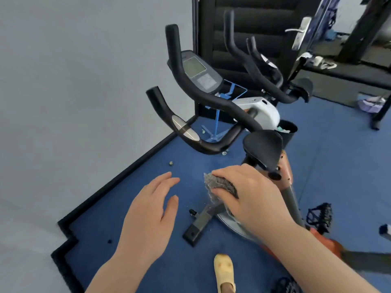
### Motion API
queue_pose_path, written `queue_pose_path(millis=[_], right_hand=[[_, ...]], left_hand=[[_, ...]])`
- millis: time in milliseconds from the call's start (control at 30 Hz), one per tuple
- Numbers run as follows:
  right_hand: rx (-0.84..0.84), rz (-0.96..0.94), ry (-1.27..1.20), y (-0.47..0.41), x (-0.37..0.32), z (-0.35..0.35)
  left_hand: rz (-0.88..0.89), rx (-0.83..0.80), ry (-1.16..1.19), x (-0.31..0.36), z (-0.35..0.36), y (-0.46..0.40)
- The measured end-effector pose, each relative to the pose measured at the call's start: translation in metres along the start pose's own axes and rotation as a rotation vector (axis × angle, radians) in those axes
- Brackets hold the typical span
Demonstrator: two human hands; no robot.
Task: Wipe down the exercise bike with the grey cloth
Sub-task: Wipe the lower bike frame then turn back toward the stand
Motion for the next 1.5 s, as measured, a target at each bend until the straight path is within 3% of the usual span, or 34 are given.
queue_pose_path(millis=[233,467,733,1067,1500], right_hand=[[-0.037,0.328,0.142,0.109,0.032,-0.044],[0.136,0.619,0.319,0.214,0.063,-0.125],[0.32,0.877,0.423,0.355,0.1,-0.222],[0.332,1.071,0.499,0.537,0.181,-0.362],[0.341,1.012,0.461,0.576,0.295,-0.448]], left_hand=[[0.218,-0.259,-0.012,0.042,0.042,0.041],[0.536,-0.421,0.079,0.142,0.094,0.084],[0.719,-0.603,0.144,0.248,0.155,0.178],[0.688,-0.66,0.108,0.37,0.239,0.317],[0.693,-0.656,0.12,0.521,0.336,0.357]])
Point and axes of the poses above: each hand's wrist, its own y-axis away from the middle knuckle, its own z-axis out of the palm, x = y × z, the point moved 2 cm from there along -y, towards the middle knuckle, and after that the axes turned 11 degrees about x, right-handed, at the moved point
